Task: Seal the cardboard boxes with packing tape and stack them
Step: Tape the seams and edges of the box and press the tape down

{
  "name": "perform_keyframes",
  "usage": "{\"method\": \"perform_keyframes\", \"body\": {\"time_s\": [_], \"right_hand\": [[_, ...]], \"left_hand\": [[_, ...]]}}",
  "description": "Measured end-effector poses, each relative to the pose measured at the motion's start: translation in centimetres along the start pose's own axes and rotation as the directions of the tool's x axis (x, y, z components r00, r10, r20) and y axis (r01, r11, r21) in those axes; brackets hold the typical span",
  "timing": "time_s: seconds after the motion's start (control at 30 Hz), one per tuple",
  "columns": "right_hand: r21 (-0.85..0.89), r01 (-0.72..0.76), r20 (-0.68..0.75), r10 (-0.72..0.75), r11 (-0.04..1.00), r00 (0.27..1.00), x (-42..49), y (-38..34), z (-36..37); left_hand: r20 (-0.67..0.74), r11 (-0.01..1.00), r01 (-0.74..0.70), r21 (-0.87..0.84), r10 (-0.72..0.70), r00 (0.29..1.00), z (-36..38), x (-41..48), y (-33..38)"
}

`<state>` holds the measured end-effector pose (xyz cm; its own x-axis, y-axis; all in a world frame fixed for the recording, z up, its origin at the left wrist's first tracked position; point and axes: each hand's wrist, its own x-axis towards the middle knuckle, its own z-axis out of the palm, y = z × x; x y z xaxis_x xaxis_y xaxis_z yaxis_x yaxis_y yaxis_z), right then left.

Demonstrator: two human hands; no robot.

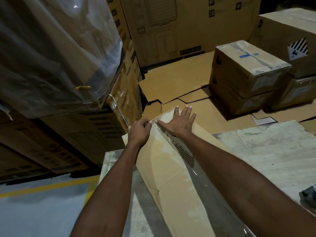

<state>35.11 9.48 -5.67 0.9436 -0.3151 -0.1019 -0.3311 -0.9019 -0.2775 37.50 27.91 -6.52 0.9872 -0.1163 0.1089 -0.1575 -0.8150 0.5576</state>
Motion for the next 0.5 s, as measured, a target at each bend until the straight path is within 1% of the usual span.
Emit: {"method": "perform_keyframes", "body": {"time_s": [0.1,0.23,0.37,0.5], "right_hand": [[-0.021,0.028,-0.002,-0.028,0.999,1.0,-0.3,0.2,0.1],[-0.048,0.107,0.001,-0.107,0.993,0.994,-1.0,0.8,0.3],[-0.078,0.171,0.008,-0.171,0.982,0.985,-2.3,1.7,0.3],[-0.09,0.23,0.014,-0.23,0.969,0.973,-3.8,2.7,0.2]], "left_hand": [[-0.038,0.999,0.027,-0.024,-0.028,0.999,0.0,-0.2,0.3],[-0.075,0.999,0.029,-0.038,-0.032,0.997,0.0,-0.5,0.9],[-0.063,0.998,0.049,-0.043,-0.052,0.997,-0.2,-0.6,1.2],[-0.043,0.999,0.03,-0.024,-0.031,0.999,-0.5,-0.8,1.2]]}}
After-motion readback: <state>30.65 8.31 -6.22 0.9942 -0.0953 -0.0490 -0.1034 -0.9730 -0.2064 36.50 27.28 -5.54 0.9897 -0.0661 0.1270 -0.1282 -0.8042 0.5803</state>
